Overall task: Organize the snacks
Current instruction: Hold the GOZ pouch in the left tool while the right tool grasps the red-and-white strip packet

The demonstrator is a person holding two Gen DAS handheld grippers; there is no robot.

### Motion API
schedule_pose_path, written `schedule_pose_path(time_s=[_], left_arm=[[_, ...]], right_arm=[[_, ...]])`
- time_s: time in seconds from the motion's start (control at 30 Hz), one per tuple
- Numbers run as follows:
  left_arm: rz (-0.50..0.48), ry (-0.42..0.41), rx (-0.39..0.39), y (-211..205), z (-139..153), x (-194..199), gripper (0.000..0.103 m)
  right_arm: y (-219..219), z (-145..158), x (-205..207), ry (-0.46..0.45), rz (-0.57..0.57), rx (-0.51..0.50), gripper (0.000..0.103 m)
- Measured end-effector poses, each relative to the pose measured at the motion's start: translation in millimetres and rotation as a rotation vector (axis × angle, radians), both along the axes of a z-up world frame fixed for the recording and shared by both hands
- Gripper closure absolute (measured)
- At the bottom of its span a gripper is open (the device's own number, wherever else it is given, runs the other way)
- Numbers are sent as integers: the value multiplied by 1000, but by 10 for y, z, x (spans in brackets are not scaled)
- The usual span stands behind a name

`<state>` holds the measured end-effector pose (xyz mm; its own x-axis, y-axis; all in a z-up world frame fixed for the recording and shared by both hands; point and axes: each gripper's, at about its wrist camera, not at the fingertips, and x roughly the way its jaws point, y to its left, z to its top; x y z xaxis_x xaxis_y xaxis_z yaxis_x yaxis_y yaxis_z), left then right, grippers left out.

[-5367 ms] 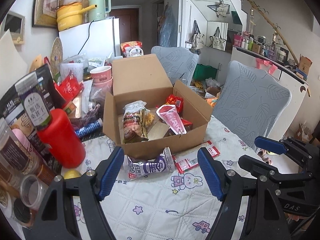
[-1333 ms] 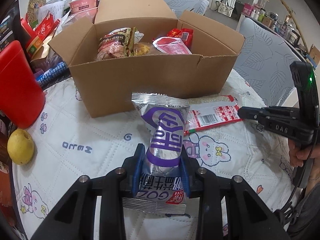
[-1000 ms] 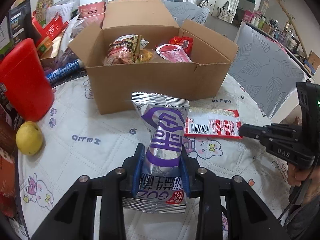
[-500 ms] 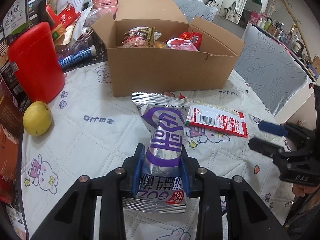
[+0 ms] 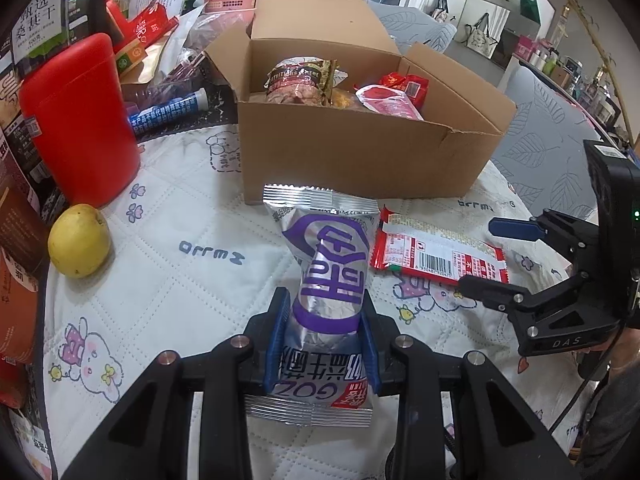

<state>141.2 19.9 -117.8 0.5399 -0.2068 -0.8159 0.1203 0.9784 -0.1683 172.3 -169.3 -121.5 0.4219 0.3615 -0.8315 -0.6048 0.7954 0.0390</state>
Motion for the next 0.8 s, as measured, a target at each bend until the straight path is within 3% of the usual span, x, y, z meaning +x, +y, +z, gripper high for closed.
schedule_pose_path(time_s=[0.2, 0.33, 0.47, 0.8], left_arm=[[6, 19, 2, -7, -59, 56, 71], [7, 31, 2, -5, -91, 73, 71], [9, 30, 2, -8, -89, 86, 70], [-10, -3, 5, -45, 25, -38, 71]], right_arm=[[136, -143, 156, 45, 74, -45, 16], [199, -160, 144, 22, 82, -66, 16], [169, -109, 122, 16, 60, -73, 47], [138, -61, 13, -1, 14, -85, 55]])
